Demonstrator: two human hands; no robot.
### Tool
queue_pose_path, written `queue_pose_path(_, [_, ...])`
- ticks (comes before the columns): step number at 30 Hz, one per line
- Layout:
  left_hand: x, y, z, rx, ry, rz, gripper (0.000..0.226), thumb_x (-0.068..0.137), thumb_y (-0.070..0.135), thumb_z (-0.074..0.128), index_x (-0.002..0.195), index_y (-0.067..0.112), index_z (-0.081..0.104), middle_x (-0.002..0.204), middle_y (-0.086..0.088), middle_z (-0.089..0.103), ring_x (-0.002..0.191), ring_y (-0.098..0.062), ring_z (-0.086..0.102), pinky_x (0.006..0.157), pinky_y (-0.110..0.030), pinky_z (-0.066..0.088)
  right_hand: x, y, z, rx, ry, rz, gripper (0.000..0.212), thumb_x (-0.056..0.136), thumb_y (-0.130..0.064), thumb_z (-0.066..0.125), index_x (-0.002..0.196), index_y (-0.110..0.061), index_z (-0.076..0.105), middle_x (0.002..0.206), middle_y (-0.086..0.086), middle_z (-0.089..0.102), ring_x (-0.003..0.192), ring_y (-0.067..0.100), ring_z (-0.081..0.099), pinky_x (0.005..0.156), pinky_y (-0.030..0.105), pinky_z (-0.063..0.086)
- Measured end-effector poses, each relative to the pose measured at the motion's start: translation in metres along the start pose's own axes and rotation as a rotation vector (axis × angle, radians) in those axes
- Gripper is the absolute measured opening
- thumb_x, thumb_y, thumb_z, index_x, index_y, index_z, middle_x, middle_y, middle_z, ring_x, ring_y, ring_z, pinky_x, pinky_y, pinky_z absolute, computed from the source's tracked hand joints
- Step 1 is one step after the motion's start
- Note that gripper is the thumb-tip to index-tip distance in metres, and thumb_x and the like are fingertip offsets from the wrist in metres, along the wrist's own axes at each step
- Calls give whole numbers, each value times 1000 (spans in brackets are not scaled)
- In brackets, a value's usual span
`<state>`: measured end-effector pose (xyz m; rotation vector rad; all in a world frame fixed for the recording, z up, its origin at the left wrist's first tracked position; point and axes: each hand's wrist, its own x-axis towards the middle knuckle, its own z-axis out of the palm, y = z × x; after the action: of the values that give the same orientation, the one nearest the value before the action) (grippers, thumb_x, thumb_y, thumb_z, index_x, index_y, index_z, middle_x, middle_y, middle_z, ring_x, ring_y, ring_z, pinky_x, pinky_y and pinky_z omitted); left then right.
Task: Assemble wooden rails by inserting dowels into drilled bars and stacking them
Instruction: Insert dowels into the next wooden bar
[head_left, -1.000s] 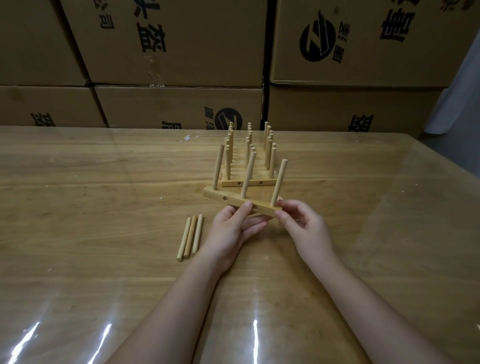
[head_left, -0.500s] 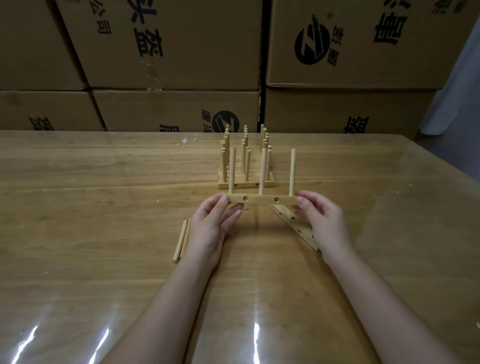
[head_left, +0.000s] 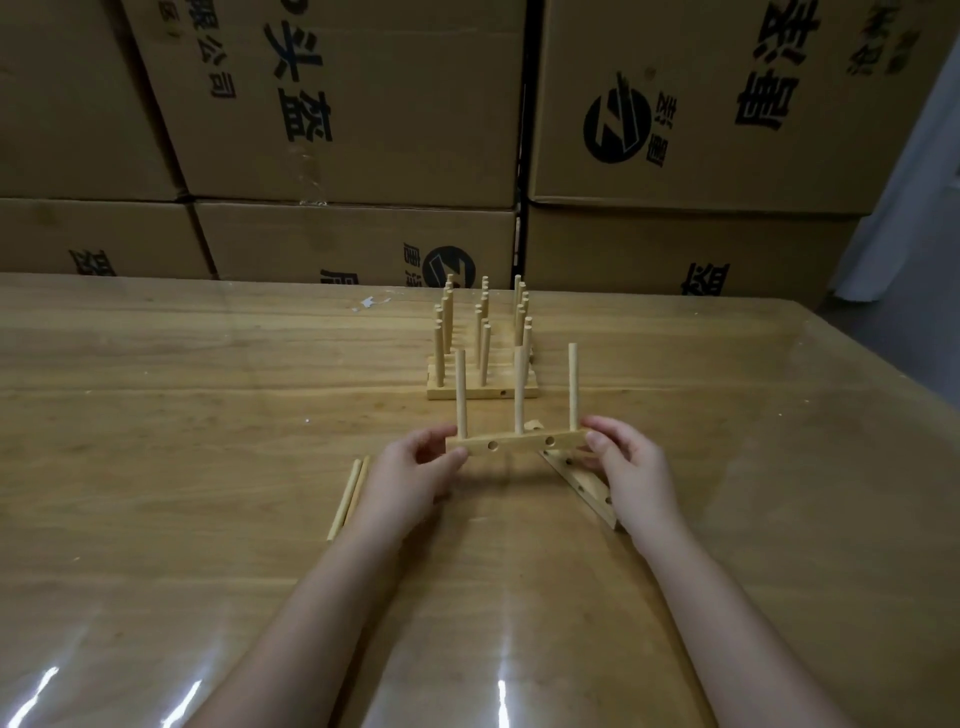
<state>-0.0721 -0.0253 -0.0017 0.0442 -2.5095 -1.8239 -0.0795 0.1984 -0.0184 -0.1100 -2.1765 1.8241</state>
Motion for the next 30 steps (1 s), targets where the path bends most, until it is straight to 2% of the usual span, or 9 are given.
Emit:
queue_pose_path(2, [2, 7, -6, 179, -44, 8, 38, 88, 23, 65, 126, 22, 59, 108, 7, 62, 100, -11, 59, 85, -24, 48, 0, 1, 0, -2, 0, 4, 27, 92, -16, 55, 91, -41, 63, 99, -12, 67, 90, 5, 64, 81, 27, 53])
queue_pose_path(7, [15, 22, -26, 306, -115, 66, 36, 85, 19, 69, 121, 16, 62, 113, 2, 65, 102, -9, 57, 87, -22, 43, 0, 4, -1, -40, -34, -17, 21, 91, -22, 58, 98, -41, 63, 100, -18, 65, 97, 2, 60, 84, 25, 51])
queue_pose_path(11, [42, 18, -39, 296, -41, 75, 36, 83, 22, 72, 117, 15, 66, 96, 7, 66, 86, -1, 57, 75, -18, 41, 2, 6, 0, -138, -44, -47, 22, 88, -24, 62, 107, -35, 59, 105, -15, 61, 97, -3, 56, 76, 11, 43])
queue_pose_path(13, [56, 11, -46, 267, -57, 38, 33, 84, 23, 70, 117, 18, 65, 91, 13, 65, 86, 3, 57, 68, -13, 38, 3, 8, 2, -235, -52, -55, 31, 85, -25, 66, 115, -25, 59, 109, -9, 55, 100, 6, 55, 80, 16, 44])
queue_pose_path(16, [75, 0, -53, 286, -58, 8, 32, 85, 22, 69, 116, 23, 63, 93, 18, 60, 91, 1, 56, 66, -12, 38, 3, 10, 6, -499, -137, -63, 44, 80, -32, 70, 121, -26, 55, 110, -12, 50, 106, 10, 49, 90, 28, 44])
queue_pose_path(19, [91, -11, -52, 347, -15, -5, 33, 85, 22, 69, 117, 21, 63, 94, 15, 60, 87, 1, 55, 66, -13, 39, 2, 10, 7, -682, -157, -120, 43, 80, -31, 66, 121, -31, 54, 103, -18, 49, 103, 8, 46, 83, 24, 38])
queue_pose_path(23, [102, -22, -46, 412, -17, 4, 37, 87, 22, 67, 124, 20, 60, 115, 2, 62, 93, -5, 52, 81, -23, 42, -1, 4, 7, -648, -209, -123, 41, 79, -28, 65, 117, -37, 55, 97, -24, 51, 83, -3, 48, 87, 26, 37])
queue_pose_path(27, [110, -22, -35, 571, 0, 28, 36, 88, 28, 66, 123, 22, 62, 118, -3, 59, 107, -19, 56, 96, -40, 47, -4, 1, 6, -630, -251, -139, 39, 77, -31, 66, 112, -43, 55, 99, -26, 56, 80, -8, 47, 84, 24, 29])
queue_pose_path(30, [115, -23, -29, 612, 61, 21, 36, 87, 31, 68, 121, 22, 63, 117, -3, 60, 109, -22, 56, 98, -45, 46, -4, 1, 6, -625, -249, -133, 38, 77, -33, 67, 112, -42, 56, 100, -26, 57, 80, -7, 48, 87, 25, 31])
